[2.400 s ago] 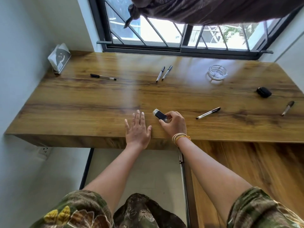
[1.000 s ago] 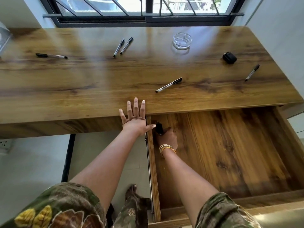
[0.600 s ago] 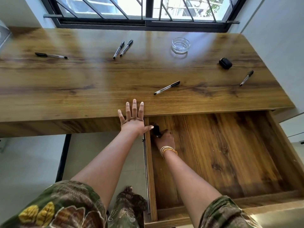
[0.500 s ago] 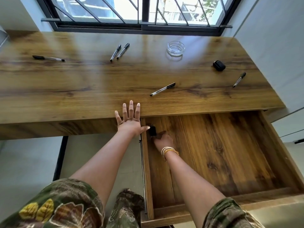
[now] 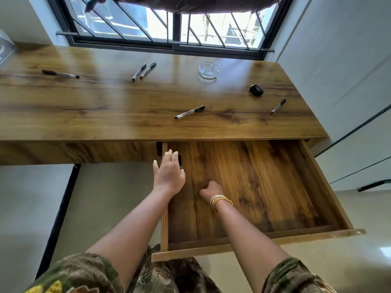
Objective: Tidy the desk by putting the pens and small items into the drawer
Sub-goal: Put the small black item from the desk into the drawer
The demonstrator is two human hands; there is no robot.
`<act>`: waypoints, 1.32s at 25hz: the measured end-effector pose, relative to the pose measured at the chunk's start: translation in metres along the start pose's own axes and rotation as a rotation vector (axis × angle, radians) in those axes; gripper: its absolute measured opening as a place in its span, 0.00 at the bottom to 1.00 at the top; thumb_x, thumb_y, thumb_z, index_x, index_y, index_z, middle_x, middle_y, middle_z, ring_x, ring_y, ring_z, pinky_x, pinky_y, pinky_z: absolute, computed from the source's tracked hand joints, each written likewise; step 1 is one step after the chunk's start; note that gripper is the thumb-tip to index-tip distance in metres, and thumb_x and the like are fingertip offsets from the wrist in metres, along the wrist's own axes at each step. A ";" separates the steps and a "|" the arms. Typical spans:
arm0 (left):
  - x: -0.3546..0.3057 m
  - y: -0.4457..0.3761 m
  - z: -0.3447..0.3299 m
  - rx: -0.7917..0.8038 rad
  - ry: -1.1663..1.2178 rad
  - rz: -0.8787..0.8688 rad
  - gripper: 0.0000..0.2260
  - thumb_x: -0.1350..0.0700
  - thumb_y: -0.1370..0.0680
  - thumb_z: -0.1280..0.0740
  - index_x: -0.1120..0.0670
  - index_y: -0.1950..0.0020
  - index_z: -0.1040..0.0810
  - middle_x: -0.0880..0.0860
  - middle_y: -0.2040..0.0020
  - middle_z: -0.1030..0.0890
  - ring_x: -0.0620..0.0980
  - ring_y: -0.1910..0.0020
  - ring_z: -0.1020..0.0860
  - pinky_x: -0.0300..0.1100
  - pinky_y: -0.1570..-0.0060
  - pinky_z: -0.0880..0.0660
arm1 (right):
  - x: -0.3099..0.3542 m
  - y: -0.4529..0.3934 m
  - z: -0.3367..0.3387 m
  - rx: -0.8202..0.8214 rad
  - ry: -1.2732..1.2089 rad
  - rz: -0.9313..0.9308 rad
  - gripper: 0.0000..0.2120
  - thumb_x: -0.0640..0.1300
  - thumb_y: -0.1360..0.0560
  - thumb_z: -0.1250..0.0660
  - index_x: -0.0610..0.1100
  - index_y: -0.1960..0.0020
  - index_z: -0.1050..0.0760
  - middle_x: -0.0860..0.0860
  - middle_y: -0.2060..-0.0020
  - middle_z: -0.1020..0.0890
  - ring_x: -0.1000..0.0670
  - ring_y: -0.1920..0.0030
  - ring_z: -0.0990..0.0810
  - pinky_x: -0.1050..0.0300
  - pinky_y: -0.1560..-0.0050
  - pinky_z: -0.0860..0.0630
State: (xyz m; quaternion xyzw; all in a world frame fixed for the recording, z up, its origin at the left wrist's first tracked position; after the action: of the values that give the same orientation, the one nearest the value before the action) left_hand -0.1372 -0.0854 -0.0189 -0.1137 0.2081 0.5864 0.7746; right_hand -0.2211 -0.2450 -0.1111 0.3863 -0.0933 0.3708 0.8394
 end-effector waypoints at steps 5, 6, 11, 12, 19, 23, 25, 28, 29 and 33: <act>-0.024 0.054 -0.033 0.132 -0.039 -0.104 0.26 0.52 0.21 0.38 0.55 0.24 0.38 0.54 0.25 0.33 0.51 0.25 0.37 0.57 0.24 0.49 | -0.021 0.029 -0.007 0.013 0.047 0.017 0.16 0.44 0.26 0.35 0.39 0.41 0.25 0.42 0.46 0.20 0.42 0.47 0.21 0.54 0.51 0.25; -0.024 0.060 -0.036 0.150 -0.055 -0.112 0.26 0.52 0.21 0.39 0.55 0.24 0.38 0.54 0.25 0.33 0.51 0.25 0.37 0.57 0.24 0.50 | -0.024 0.035 -0.010 0.023 0.051 0.019 0.16 0.45 0.26 0.34 0.39 0.41 0.26 0.42 0.46 0.20 0.42 0.47 0.21 0.55 0.52 0.26; -0.018 0.082 -0.034 0.194 -0.068 -0.139 0.26 0.51 0.20 0.40 0.55 0.23 0.39 0.56 0.25 0.34 0.53 0.24 0.38 0.56 0.23 0.50 | -0.041 0.058 -0.013 0.041 0.040 0.006 0.16 0.45 0.26 0.34 0.39 0.41 0.26 0.43 0.46 0.21 0.43 0.49 0.23 0.55 0.52 0.28; -0.020 0.085 -0.028 0.165 -0.046 -0.153 0.25 0.51 0.20 0.39 0.56 0.24 0.38 0.56 0.25 0.33 0.53 0.25 0.37 0.56 0.24 0.48 | -0.041 0.060 -0.012 0.030 0.018 0.010 0.15 0.45 0.26 0.34 0.39 0.42 0.26 0.43 0.47 0.21 0.44 0.51 0.23 0.55 0.52 0.27; -0.030 0.082 -0.004 0.109 -0.040 -0.178 0.24 0.51 0.19 0.39 0.56 0.24 0.37 0.56 0.27 0.32 0.54 0.27 0.34 0.56 0.25 0.45 | -0.015 0.070 -0.006 -0.007 -0.019 0.087 0.13 0.44 0.27 0.33 0.42 0.44 0.26 0.44 0.50 0.20 0.46 0.54 0.23 0.55 0.56 0.26; -0.027 0.050 0.009 0.086 -0.036 -0.137 0.25 0.51 0.19 0.39 0.55 0.24 0.38 0.55 0.26 0.32 0.54 0.27 0.34 0.57 0.25 0.46 | 0.020 0.047 0.012 -0.026 -0.014 0.156 0.14 0.43 0.27 0.32 0.42 0.42 0.26 0.45 0.48 0.20 0.47 0.51 0.23 0.56 0.53 0.24; -0.024 0.029 0.023 0.061 -0.027 -0.113 0.25 0.51 0.19 0.39 0.55 0.24 0.38 0.55 0.28 0.30 0.54 0.28 0.32 0.57 0.25 0.46 | 0.047 0.034 0.029 -0.058 -0.032 0.209 0.15 0.43 0.27 0.32 0.42 0.41 0.25 0.46 0.47 0.20 0.49 0.50 0.23 0.57 0.52 0.25; -0.017 0.003 0.044 0.038 -0.019 -0.094 0.24 0.51 0.20 0.39 0.56 0.24 0.37 0.55 0.28 0.30 0.55 0.28 0.32 0.57 0.26 0.46 | 0.089 0.021 0.051 -0.115 -0.055 0.282 0.14 0.42 0.27 0.32 0.43 0.42 0.23 0.47 0.47 0.20 0.50 0.50 0.22 0.59 0.53 0.26; -0.012 -0.005 0.051 0.032 -0.020 -0.084 0.24 0.51 0.19 0.39 0.56 0.24 0.38 0.56 0.28 0.30 0.55 0.28 0.32 0.57 0.26 0.45 | 0.102 0.018 0.056 -0.135 -0.054 0.307 0.13 0.42 0.27 0.32 0.43 0.43 0.22 0.47 0.47 0.19 0.49 0.49 0.21 0.58 0.53 0.25; 0.008 -0.047 0.078 0.014 -0.027 -0.083 0.24 0.50 0.19 0.39 0.56 0.25 0.37 0.56 0.28 0.30 0.56 0.28 0.32 0.57 0.25 0.45 | 0.154 0.005 0.075 -0.234 -0.084 0.394 0.08 0.40 0.27 0.33 0.43 0.49 0.20 0.47 0.54 0.17 0.48 0.51 0.19 0.59 0.54 0.25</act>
State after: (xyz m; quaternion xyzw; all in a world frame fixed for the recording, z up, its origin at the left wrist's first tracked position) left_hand -0.0760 -0.0592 0.0433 -0.1087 0.1969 0.5538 0.8017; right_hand -0.1058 -0.2117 0.0116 0.2757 -0.2444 0.4976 0.7853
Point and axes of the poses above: each hand's wrist, its own y-axis away from the middle knuckle, its own z-axis out of the back of the hand, x = y × z, the point moved 10 cm from there along -y, towards the middle knuckle
